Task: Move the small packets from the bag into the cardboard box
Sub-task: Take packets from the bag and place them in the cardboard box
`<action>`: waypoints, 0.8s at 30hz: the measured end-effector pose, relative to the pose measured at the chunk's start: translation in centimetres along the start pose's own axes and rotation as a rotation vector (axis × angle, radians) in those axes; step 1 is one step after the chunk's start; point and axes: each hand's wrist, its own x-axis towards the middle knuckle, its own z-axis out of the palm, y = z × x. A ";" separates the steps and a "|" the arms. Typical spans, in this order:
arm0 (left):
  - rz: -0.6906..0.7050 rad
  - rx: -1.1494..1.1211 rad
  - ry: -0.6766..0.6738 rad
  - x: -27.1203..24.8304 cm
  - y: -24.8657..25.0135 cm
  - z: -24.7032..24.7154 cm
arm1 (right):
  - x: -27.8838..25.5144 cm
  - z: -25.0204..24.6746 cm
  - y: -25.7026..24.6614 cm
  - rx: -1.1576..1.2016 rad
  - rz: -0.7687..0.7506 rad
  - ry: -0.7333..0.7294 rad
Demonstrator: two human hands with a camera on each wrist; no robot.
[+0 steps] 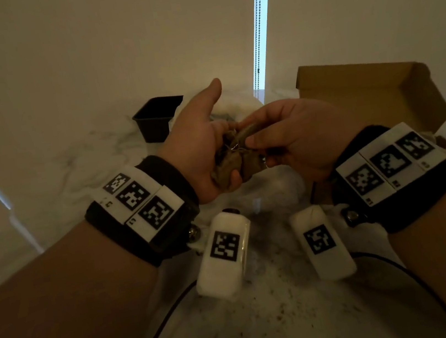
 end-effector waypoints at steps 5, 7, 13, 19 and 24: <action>0.036 0.005 0.049 -0.1 0.2 0.0 | -0.2 -0.3 -0.2 -0.104 -0.026 0.114; 0.052 0.002 0.081 -0.1 0.3 -0.2 | -0.1 -0.4 -0.4 -0.089 -0.044 0.158; 0.134 -0.077 0.221 0.1 0.7 -0.7 | 0.2 -1.0 -0.8 0.083 -0.041 0.253; 0.214 0.000 0.243 0.6 0.6 -1.0 | 0.1 -1.5 -0.8 0.152 -0.036 0.338; 0.299 0.199 0.194 0.6 0.1 -0.5 | 0.2 -1.0 -0.8 0.245 -0.002 0.276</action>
